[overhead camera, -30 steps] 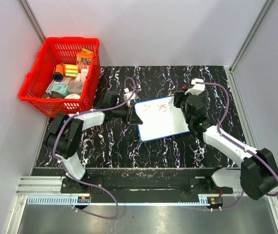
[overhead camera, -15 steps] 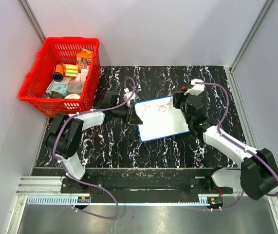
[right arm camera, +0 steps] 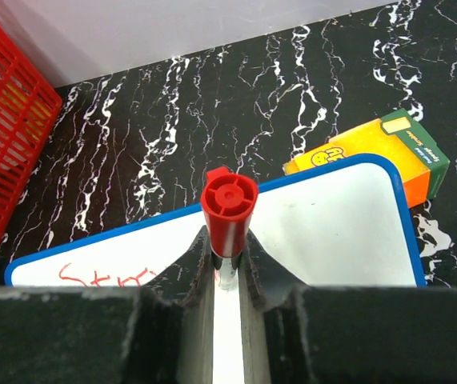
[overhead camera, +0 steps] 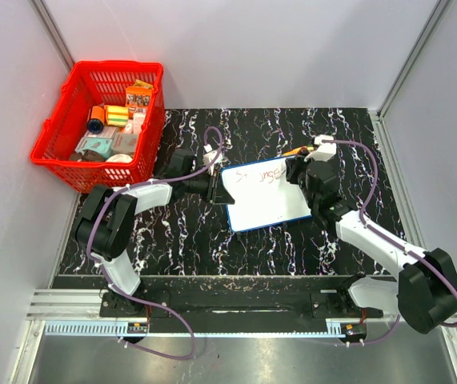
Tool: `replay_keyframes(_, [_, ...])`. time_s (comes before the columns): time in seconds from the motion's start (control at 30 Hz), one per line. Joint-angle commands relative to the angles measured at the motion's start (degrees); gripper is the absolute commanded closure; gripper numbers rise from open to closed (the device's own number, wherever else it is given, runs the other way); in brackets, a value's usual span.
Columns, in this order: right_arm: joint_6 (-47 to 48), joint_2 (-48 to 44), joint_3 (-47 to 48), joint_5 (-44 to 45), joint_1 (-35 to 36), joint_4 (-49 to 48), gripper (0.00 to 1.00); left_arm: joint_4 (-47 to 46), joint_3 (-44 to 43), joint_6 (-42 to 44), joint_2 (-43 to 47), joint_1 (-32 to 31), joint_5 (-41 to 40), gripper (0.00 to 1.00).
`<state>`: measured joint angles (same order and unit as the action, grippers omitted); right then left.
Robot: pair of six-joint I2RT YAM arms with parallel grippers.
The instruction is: Write a sentence on the whiteboard
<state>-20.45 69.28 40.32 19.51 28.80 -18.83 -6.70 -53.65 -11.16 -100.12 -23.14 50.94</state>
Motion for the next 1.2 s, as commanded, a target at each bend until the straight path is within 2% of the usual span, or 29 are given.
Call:
replay_keyframes(0.0, [0.50, -1.25, -0.15, 3.69, -0.32, 1.34, 1.00, 3.01, 0.39, 7.38, -1.22, -0.95, -8.57, 1.00])
replay_keyframes(0.53, [0.58, -3.53, 1.87, 5.89, -0.41, 0.11, 1.00, 3.01, 0.30, 7.38, -1.31, -1.12, -8.58, 1.00])
replay_keyframes(0.67, [1.20, -5.64, 0.56, 6.15, -0.41, -2.79, 1.00, 3.01, 0.30, 7.38, -1.31, -1.12, -8.49, 1.00])
replay_keyframes(1.17, [1.37, -1.60, 3.80, 7.74, -0.50, -4.55, 1.00, 3.18, 0.21, 7.55, -1.22, -1.21, -8.57, 1.00])
